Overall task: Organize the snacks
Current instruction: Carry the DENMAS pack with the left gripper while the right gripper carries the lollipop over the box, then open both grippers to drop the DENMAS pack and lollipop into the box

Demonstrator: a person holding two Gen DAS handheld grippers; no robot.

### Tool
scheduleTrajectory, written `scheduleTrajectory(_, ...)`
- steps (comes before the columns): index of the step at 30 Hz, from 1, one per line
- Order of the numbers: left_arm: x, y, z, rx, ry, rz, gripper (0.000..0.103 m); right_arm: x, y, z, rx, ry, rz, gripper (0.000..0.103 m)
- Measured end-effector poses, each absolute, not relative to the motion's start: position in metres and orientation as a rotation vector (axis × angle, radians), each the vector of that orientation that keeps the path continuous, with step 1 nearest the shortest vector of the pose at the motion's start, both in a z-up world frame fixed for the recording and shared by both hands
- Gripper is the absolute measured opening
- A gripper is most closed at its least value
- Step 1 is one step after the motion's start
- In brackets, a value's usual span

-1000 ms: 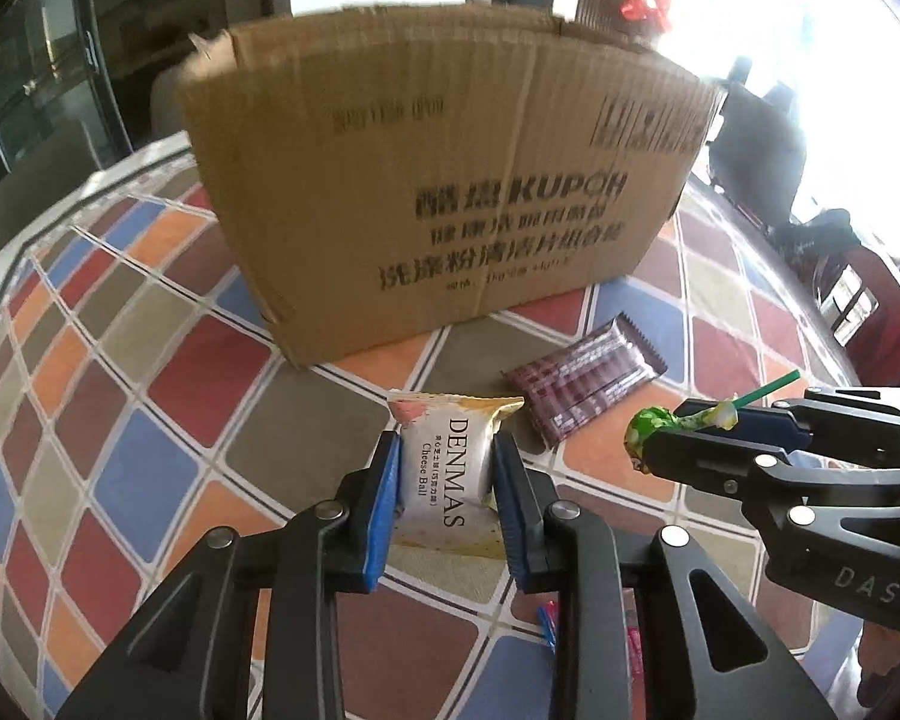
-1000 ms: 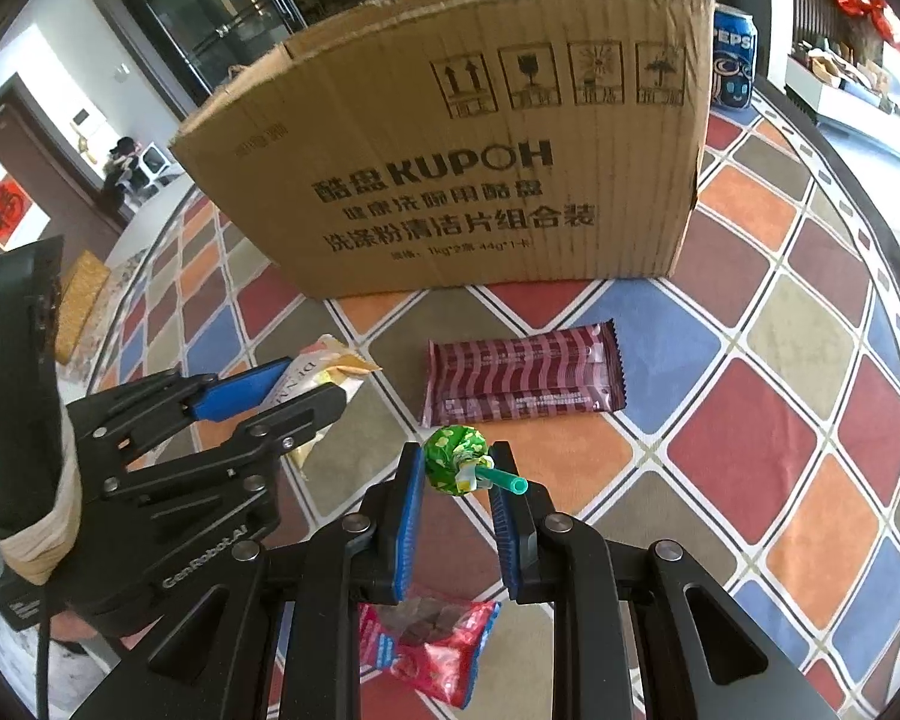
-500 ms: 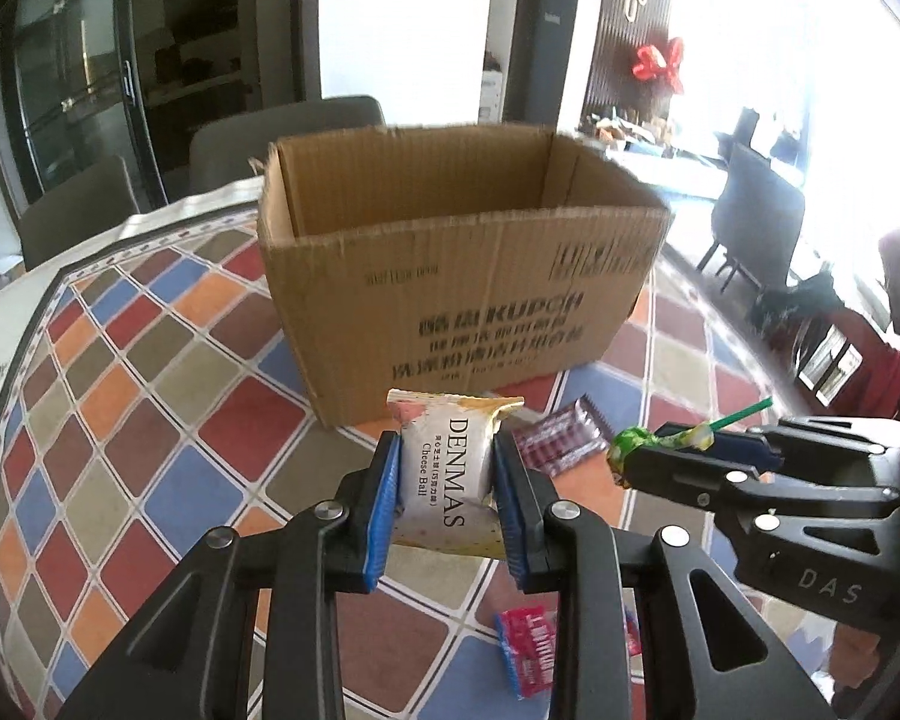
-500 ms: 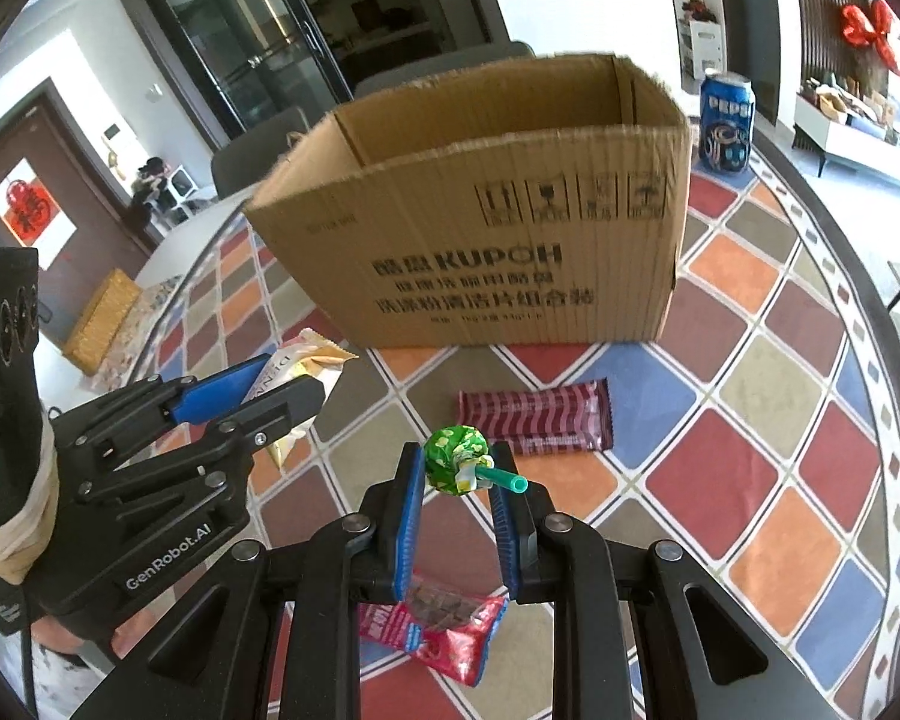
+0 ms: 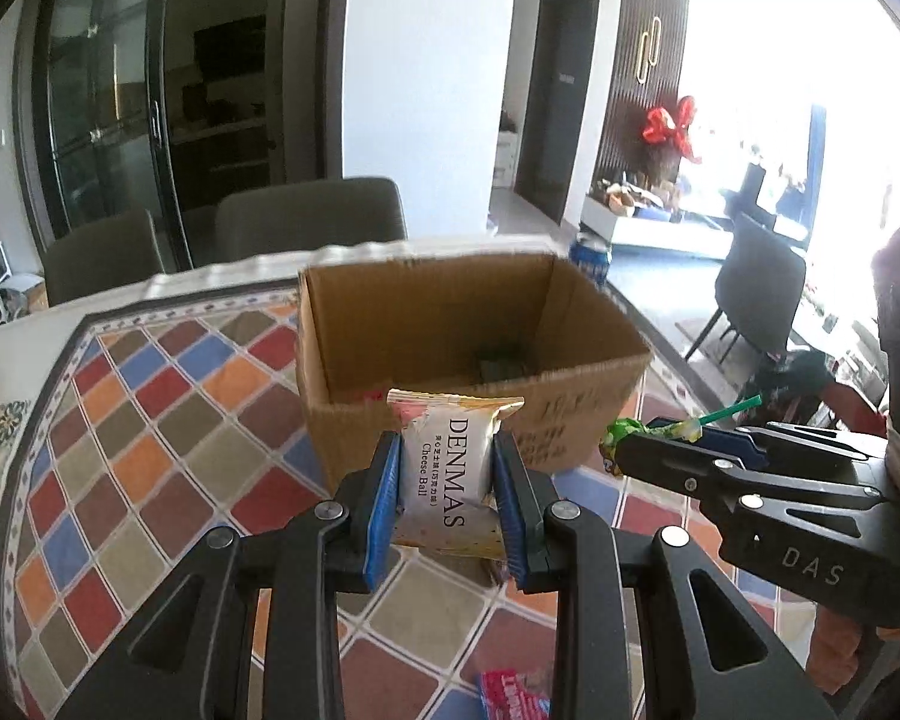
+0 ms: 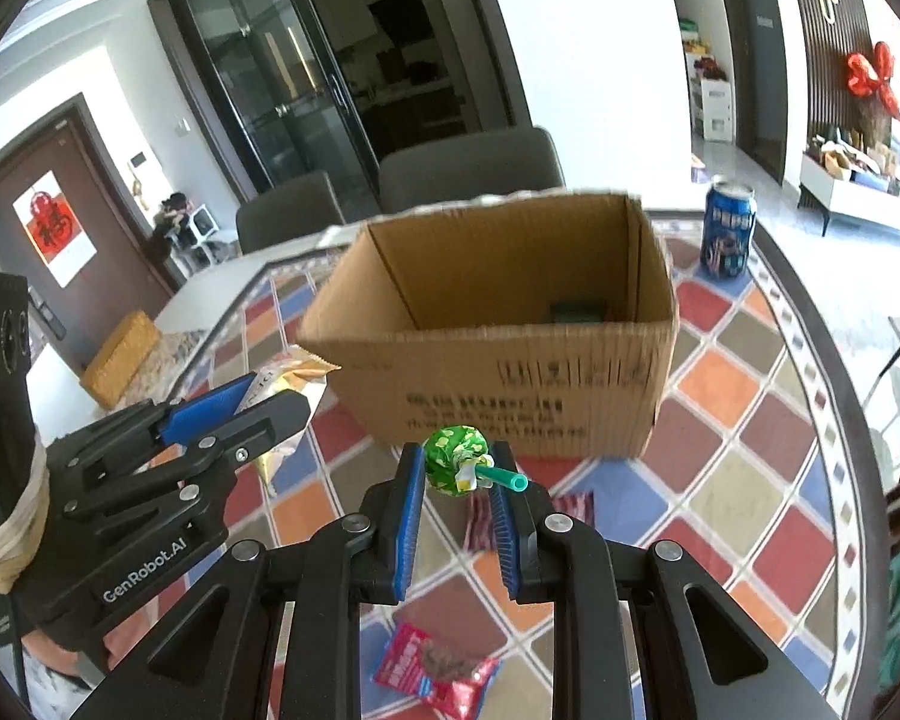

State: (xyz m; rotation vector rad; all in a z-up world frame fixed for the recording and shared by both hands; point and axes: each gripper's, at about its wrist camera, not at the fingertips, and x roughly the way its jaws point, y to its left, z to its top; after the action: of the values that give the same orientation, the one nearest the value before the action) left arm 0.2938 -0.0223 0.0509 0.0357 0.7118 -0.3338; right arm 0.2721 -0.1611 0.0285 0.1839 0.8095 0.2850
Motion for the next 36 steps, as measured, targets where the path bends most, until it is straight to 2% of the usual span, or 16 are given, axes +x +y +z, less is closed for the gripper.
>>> scheduleTrajectory(16, 0.345, -0.023, 0.079, 0.005, 0.688, -0.305, 0.03, 0.315, -0.163, 0.077, 0.16, 0.703, 0.286, 0.023)
scheduleTrajectory(31, 0.403, -0.03, 0.068, 0.003, 0.754, -0.279, 0.031, 0.376, -0.16, 0.074, 0.12, 0.743, 0.271, 0.023)
scheduleTrajectory(34, 0.41, -0.029, 0.067, 0.019, 0.753, -0.245, 0.042, 0.384, -0.159, 0.072, 0.118, 0.752, 0.262, 0.024)
scheduleTrajectory(35, 0.41, -0.028, 0.066, 0.024, 0.751, -0.229, 0.049, 0.388, -0.159, 0.071, 0.116, 0.762, 0.256, 0.028)
scheduleTrajectory(36, 0.409, -0.026, 0.066, 0.024, 0.75, -0.222, 0.05, 0.389, -0.159, 0.07, 0.114, 0.77, 0.25, 0.037)
